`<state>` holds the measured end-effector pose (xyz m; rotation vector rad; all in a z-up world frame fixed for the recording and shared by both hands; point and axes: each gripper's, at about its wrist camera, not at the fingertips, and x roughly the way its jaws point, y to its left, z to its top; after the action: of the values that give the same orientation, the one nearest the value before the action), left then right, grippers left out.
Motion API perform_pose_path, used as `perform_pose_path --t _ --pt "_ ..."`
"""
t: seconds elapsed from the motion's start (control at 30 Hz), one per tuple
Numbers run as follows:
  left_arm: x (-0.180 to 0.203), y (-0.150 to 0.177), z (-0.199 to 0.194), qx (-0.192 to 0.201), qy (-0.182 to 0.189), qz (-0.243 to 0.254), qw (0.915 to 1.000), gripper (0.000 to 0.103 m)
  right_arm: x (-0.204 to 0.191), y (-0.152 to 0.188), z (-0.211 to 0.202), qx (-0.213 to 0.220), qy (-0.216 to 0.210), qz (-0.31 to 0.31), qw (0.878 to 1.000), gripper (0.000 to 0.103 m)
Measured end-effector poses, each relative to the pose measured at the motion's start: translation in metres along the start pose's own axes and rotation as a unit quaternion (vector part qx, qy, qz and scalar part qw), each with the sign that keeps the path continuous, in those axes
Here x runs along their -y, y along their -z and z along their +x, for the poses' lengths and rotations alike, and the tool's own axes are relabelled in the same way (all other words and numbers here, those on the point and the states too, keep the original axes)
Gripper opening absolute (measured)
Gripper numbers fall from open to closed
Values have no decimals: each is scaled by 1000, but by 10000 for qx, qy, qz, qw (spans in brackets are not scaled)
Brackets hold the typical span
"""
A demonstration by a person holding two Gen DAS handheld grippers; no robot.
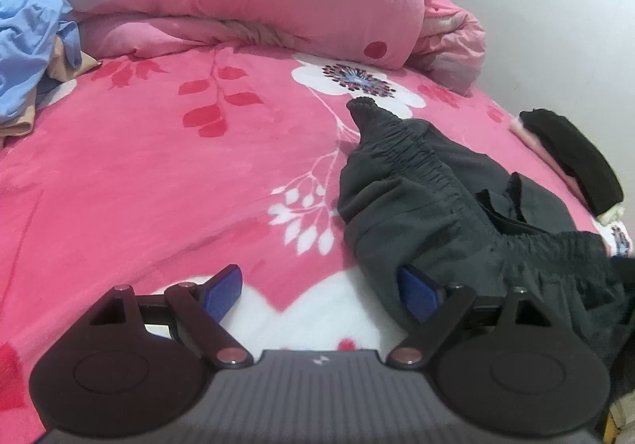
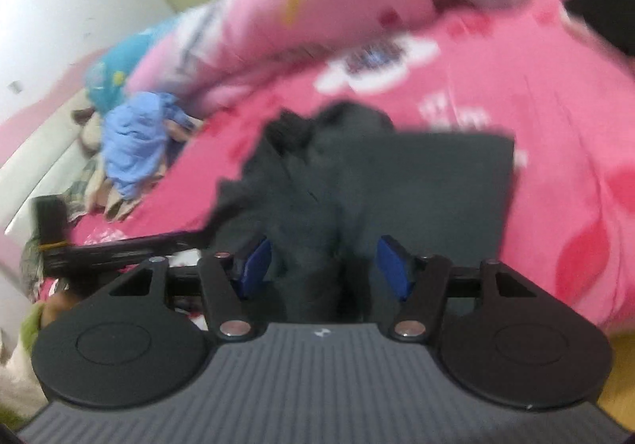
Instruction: Fold clothes
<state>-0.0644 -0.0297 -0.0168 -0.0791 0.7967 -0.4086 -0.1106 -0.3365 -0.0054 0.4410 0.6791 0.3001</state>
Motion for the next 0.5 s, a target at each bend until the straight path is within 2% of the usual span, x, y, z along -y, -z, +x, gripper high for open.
perform_pose_path --t 0.03,0.07,0.13,0.27,0.37,0.5 --pt "-1 2 -3 22 63 8 10000 87 3 3 3 -17 -41 125 9999 30" --pt "-2 3 -7 45 128 18 9999 87 6 4 4 -5 -146 302 9994 17" --pt "-3 7 -14 103 293 24 9995 87 8 1 1 120 -388 574 9975 11" --pt "-2 15 -28 269 670 20 9974 87 -6 -11 -13 359 -790 672 9940 10" --pt "4 17 -41 465 1047 30 9934 87 -13 -19 -16 358 -1297 923 9866 10" --pt "15 21 -58 723 1558 143 9850 91 -36 -25 -1 261 -1639 902 9820 10"
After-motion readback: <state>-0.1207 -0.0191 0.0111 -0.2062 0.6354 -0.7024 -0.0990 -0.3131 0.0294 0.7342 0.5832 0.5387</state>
